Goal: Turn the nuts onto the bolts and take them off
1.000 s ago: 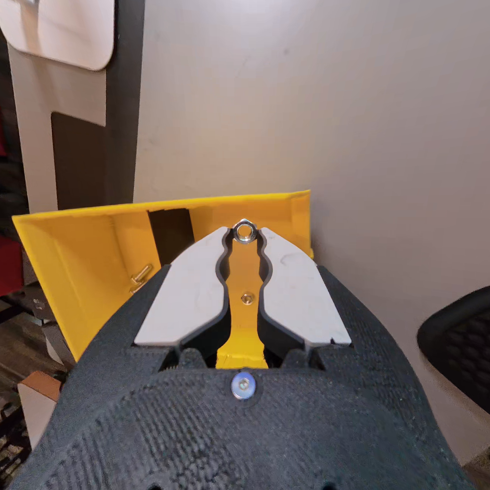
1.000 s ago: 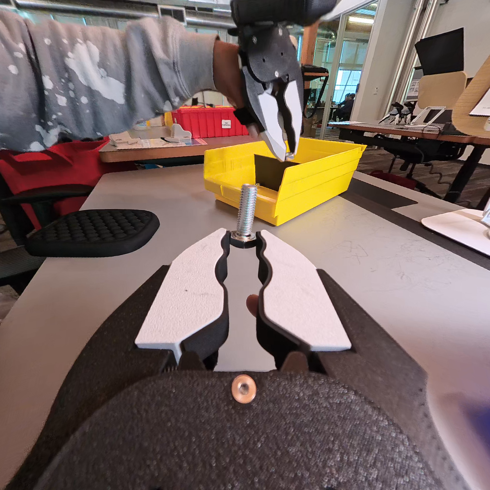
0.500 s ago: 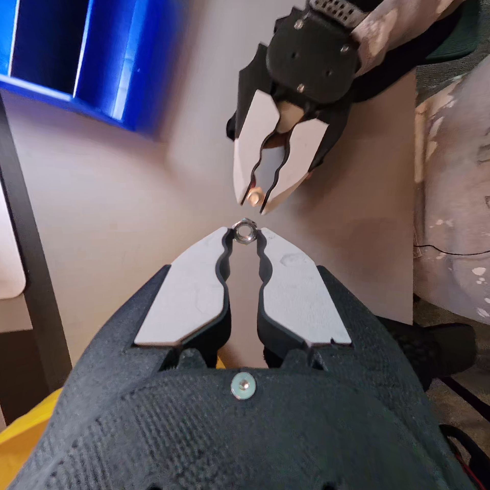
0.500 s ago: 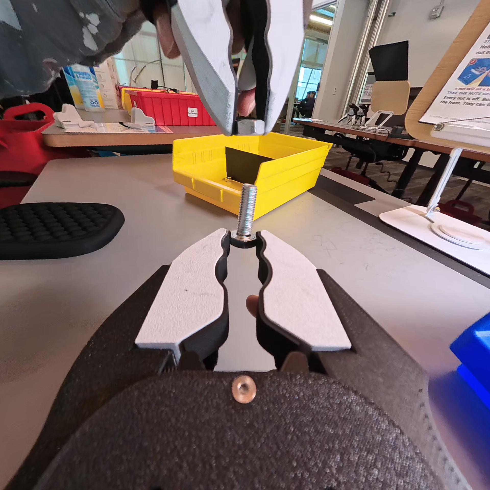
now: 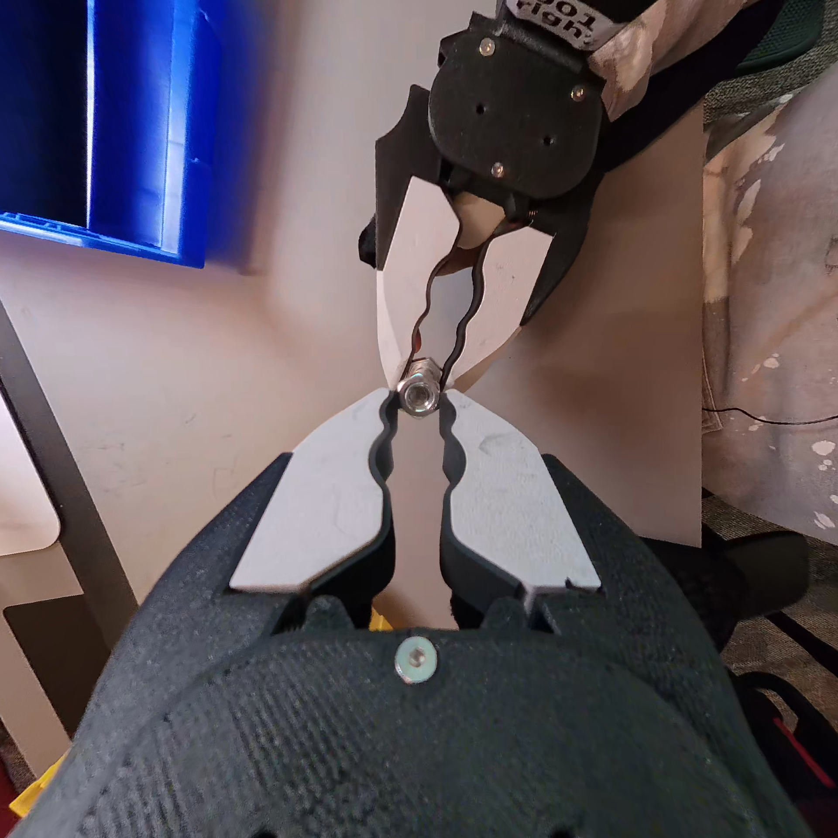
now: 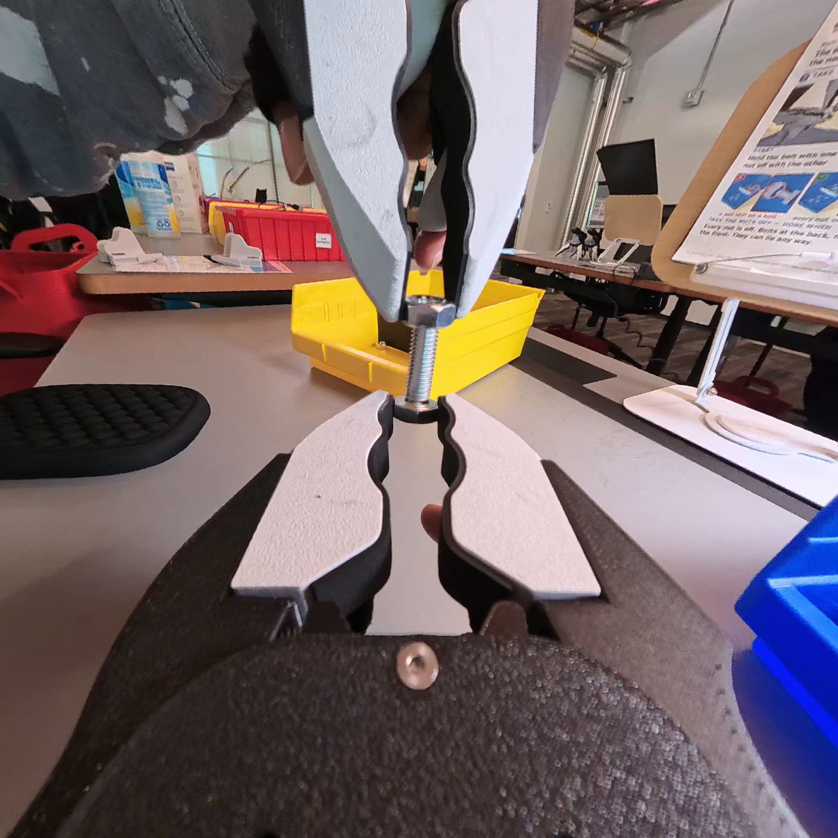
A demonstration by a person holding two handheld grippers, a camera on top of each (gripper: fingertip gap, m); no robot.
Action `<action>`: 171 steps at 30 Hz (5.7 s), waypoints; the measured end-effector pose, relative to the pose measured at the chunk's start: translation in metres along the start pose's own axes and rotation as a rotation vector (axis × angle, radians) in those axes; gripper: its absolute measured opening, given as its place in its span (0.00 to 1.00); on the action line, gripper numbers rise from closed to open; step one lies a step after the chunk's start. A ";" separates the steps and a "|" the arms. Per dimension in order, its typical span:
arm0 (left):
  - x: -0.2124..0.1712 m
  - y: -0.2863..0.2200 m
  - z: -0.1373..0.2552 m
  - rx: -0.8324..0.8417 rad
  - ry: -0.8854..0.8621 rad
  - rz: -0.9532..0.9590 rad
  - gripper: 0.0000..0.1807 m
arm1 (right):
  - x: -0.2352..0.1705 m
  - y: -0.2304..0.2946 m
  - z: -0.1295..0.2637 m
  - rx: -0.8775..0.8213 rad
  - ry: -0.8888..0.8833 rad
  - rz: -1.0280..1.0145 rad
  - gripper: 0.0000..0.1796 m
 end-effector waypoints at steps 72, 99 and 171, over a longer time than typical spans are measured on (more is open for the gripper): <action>-0.034 -0.016 0.007 0.109 -1.324 0.309 0.16 | 0.022 0.005 -0.007 0.027 -0.130 -0.036 0.10; -0.034 -0.016 0.008 0.037 -1.368 0.329 0.14 | 0.035 0.005 0.002 0.082 -0.222 -0.085 0.10; -0.044 -0.002 -0.005 0.158 -1.248 0.417 0.07 | 0.036 0.010 0.004 0.152 -0.224 -0.143 0.10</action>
Point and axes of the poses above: each gripper's, where its closed fingertips meet, z back along the fingers, x out of its top, y = z × x across the jaws, the point moved 4 cm from there along z, back along the fingers, and after that the axes turned 2 degrees about -y, right-handed, at the moved point
